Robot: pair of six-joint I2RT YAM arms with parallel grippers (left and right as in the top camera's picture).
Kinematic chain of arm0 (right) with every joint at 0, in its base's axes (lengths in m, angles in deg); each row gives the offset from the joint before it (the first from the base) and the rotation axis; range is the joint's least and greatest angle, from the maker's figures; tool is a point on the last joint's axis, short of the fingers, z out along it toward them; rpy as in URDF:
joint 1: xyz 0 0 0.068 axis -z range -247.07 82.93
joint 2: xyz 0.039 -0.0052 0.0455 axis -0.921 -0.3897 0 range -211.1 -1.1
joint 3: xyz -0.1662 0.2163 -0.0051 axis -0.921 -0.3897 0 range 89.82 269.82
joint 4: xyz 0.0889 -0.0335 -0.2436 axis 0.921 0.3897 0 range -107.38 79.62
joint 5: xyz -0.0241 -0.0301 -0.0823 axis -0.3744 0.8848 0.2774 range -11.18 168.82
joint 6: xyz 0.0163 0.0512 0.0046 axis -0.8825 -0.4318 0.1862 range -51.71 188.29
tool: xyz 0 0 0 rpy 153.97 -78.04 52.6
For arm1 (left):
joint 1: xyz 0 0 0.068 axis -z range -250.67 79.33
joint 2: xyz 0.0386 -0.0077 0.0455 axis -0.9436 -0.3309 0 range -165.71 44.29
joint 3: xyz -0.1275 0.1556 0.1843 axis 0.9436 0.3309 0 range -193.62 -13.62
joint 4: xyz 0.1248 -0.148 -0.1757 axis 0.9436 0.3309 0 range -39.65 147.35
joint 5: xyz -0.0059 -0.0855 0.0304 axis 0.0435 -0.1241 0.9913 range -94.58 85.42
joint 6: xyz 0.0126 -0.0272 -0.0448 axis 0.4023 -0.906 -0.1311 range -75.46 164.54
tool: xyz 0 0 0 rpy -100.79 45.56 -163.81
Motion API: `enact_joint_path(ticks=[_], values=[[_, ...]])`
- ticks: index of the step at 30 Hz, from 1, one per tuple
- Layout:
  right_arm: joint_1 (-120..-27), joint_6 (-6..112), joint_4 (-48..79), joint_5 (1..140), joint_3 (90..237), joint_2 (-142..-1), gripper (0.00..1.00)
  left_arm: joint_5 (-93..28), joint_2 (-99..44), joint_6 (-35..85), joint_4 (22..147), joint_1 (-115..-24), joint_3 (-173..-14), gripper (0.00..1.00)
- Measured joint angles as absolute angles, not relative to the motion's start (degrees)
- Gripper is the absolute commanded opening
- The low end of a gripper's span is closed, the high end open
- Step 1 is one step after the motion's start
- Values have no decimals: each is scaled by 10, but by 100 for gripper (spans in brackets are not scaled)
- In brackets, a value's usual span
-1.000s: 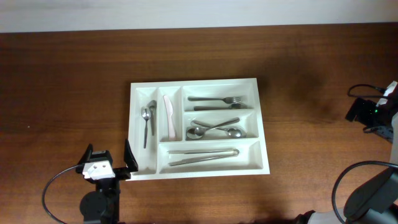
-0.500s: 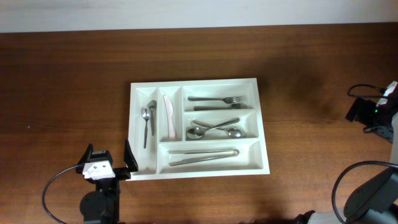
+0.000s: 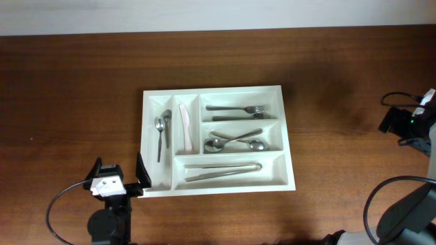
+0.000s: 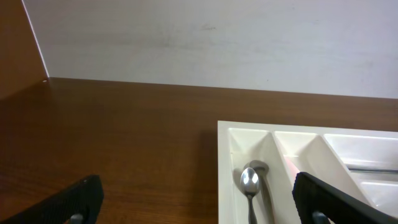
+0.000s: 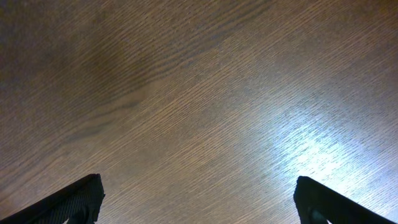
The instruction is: Pack container
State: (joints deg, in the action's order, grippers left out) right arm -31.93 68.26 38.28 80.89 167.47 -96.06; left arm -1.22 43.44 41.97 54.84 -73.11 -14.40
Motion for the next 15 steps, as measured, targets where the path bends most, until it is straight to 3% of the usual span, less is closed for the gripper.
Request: enact_joint_path(ticks=[6, 15], values=[[-320, 682, 317, 803, 1674, -960, 99, -12, 434, 420, 548, -731, -144, 99], [-384, 683, 1, 760, 1617, -858, 99, -12, 434, 420, 548, -731, -144, 99]])
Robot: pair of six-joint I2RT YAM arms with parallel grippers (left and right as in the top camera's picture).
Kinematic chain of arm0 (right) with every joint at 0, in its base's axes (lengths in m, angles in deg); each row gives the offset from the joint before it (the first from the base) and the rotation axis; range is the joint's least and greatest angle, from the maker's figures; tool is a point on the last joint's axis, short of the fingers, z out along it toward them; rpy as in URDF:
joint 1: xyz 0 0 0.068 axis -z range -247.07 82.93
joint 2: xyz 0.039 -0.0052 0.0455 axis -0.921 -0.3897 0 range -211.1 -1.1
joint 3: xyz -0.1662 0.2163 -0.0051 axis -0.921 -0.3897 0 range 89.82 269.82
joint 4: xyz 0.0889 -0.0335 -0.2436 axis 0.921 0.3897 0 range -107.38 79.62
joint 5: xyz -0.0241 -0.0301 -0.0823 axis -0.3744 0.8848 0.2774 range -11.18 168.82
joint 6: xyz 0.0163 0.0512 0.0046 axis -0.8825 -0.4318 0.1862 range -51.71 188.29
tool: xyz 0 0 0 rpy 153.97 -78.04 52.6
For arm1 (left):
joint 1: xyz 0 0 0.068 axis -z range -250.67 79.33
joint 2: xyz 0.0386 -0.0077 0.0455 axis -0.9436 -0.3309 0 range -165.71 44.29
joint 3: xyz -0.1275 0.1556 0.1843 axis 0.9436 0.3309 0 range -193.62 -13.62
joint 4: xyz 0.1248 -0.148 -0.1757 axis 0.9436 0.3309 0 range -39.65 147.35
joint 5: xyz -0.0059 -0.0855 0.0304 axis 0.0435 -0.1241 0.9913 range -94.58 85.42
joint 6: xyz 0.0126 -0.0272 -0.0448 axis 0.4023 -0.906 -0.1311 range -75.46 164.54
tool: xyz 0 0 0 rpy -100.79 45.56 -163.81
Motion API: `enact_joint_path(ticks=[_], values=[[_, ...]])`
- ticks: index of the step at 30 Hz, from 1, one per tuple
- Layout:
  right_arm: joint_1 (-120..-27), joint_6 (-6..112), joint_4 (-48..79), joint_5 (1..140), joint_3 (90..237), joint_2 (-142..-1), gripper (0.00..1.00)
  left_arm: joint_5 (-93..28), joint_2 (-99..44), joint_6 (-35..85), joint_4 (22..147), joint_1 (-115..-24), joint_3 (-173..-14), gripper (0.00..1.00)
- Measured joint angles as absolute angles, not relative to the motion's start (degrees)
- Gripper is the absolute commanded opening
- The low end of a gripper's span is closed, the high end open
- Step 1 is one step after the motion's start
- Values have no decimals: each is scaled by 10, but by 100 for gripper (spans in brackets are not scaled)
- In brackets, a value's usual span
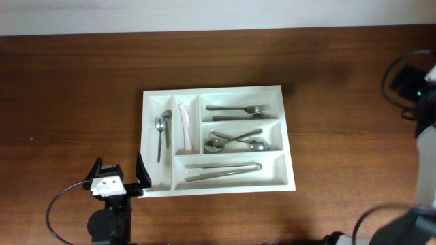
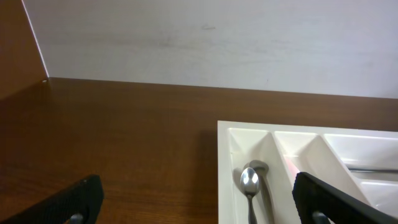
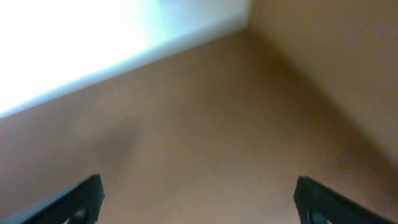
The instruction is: Pack container
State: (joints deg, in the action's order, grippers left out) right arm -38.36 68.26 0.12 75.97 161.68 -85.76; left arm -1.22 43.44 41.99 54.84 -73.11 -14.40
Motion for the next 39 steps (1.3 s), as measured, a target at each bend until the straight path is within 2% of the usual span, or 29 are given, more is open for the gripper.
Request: enact_joint_path(ticks=[12, 24, 31, 39], values=[[-521, 683, -28, 747, 1441, -588, 99, -12, 434, 420, 549, -731, -144, 99], [-642, 682, -29, 746, 1257, -226, 99, -13, 434, 420, 549, -731, -144, 99], [-685, 682, -27, 746, 1207, -137, 99, -12, 434, 420, 549, -731, -144, 99], [-717, 683, -27, 746, 1169, -104, 99, -13, 434, 420, 549, -731, -144, 99]])
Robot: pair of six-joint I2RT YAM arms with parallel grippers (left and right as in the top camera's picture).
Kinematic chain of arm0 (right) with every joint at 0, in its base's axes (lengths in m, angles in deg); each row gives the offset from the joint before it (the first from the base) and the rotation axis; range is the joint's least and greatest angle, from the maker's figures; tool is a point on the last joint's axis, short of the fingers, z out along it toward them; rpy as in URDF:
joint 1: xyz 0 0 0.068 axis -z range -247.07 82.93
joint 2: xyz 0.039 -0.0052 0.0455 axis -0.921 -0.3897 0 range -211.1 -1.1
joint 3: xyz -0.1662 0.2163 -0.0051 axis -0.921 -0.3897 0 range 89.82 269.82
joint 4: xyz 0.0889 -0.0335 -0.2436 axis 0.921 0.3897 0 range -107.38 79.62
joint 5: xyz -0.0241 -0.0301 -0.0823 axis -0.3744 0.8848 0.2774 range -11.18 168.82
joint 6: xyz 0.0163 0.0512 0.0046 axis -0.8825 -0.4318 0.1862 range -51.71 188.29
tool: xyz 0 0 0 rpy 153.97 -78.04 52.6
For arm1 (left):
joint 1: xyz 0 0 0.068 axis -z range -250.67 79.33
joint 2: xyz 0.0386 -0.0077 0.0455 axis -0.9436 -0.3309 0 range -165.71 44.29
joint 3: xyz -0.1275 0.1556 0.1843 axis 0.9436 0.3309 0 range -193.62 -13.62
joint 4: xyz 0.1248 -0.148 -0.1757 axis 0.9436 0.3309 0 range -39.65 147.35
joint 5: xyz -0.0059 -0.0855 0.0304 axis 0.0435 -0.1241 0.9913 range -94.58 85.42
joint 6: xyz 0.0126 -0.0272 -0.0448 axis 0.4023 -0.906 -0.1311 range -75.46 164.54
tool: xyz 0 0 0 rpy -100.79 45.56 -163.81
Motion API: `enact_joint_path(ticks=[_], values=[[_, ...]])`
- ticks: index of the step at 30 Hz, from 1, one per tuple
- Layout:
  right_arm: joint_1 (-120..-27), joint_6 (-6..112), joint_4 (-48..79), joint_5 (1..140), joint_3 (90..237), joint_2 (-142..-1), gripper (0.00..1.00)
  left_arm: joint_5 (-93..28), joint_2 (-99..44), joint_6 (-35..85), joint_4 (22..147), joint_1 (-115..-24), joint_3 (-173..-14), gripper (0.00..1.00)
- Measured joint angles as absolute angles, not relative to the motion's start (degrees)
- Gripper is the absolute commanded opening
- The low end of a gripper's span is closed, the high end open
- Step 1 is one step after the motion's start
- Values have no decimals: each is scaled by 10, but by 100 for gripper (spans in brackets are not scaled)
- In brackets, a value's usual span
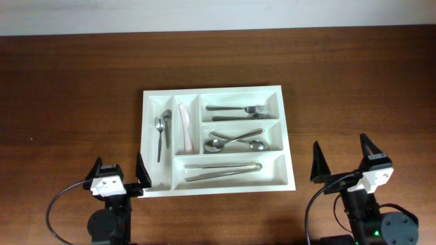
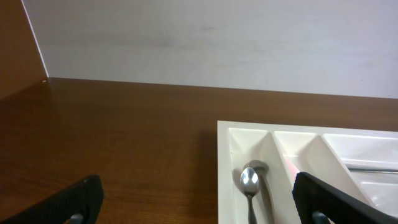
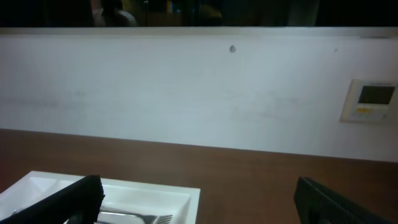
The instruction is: Pack container
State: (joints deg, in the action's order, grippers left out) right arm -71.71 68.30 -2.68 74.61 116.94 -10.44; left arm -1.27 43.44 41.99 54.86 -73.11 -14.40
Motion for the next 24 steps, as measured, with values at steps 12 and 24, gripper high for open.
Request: enact_joint_path(ticks=[12, 24], values=[[-725, 683, -27, 749, 1087, -20, 99, -13, 434, 420, 549, -731, -144, 99], [-697, 673, -27, 796, 1001, -20, 99, -13, 434, 420, 549, -731, -144, 99]])
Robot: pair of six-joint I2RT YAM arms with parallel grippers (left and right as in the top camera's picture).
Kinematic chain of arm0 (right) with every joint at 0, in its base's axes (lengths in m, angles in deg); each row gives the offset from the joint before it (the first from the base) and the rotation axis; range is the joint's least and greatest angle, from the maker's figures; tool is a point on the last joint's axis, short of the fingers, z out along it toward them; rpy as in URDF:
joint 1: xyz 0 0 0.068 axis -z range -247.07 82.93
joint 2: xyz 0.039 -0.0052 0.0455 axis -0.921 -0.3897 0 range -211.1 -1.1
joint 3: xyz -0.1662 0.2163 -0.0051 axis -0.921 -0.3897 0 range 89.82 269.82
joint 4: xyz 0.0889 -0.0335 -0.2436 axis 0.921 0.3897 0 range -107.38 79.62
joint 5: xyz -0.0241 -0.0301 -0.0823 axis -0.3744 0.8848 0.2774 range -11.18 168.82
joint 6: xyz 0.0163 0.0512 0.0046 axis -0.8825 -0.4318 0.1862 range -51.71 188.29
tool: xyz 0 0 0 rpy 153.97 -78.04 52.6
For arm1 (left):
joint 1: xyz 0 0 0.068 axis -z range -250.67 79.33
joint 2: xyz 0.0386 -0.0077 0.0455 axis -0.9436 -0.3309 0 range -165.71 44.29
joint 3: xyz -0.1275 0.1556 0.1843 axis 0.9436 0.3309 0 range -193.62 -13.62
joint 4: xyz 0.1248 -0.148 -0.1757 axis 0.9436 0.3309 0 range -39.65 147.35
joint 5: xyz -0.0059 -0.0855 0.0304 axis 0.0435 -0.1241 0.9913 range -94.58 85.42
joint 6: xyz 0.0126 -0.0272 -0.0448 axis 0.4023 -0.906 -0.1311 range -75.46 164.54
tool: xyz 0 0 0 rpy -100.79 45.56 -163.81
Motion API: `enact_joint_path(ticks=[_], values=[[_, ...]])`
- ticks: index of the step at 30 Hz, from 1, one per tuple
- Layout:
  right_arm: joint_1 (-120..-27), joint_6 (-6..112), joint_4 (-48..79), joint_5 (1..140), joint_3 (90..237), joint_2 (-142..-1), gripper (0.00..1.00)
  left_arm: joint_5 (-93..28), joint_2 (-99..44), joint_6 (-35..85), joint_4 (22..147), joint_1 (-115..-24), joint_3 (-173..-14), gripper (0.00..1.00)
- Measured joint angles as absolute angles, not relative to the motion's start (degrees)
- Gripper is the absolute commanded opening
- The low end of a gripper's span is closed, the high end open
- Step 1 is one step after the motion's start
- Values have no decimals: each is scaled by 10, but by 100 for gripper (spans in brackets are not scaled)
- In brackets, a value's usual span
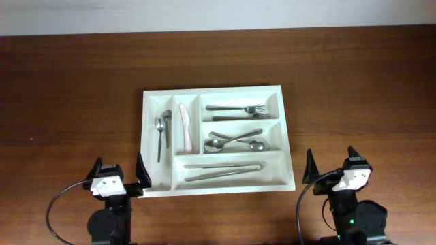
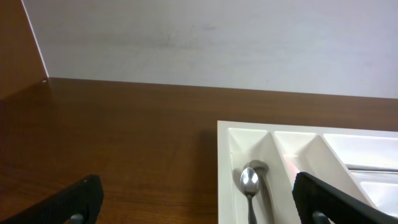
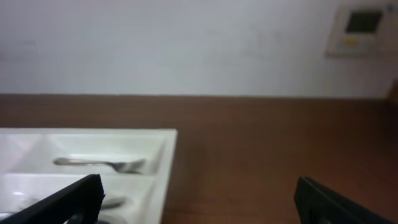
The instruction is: Pack container
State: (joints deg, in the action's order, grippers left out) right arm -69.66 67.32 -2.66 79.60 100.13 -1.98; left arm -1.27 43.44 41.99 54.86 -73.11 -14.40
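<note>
A white cutlery tray (image 1: 286, 136) lies mid-table. It holds two small spoons (image 1: 162, 129), a pale pink knife (image 1: 184, 129), forks (image 1: 238, 109), larger spoons (image 1: 235, 141) and long pieces (image 1: 221, 170) in separate compartments. My left gripper (image 1: 118, 170) stands open at the tray's front left corner, holding nothing. The left wrist view shows the tray's rim (image 2: 222, 134) and a spoon (image 2: 249, 180) between the fingers (image 2: 81, 198). My right gripper (image 1: 332, 163) is open and empty by the front right corner. Its view shows the tray rim (image 3: 168, 163) and a fork (image 3: 99, 163).
Bare brown tabletop (image 1: 354, 82) surrounds the tray. A white wall (image 2: 217, 43) rises behind the table's far edge, with a small wall panel (image 3: 364, 22) on it. Black cables (image 1: 58, 204) loop beside both arm bases at the front edge.
My right gripper has moved a little to the left, closer to the tray's front right corner, and its camera now looks lower across the tray. The left gripper and the cutlery are unchanged.
My right arm was first at the table's far right edge, its camera facing the bare wood. Then it was higher at that edge, then at the front, right of the tray, open and facing the wall. Now it is nearer the tray. The left gripper stayed open throughout.
</note>
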Motion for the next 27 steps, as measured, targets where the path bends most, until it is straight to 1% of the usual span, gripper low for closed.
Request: enact_joint_path(ticks=[11, 27], values=[[-686, 666, -29, 801, 946, -20, 99, -12, 434, 420, 549, -731, -144, 99], [-686, 665, -31, 801, 946, -19, 99, -13, 434, 420, 549, -731, -144, 99]])
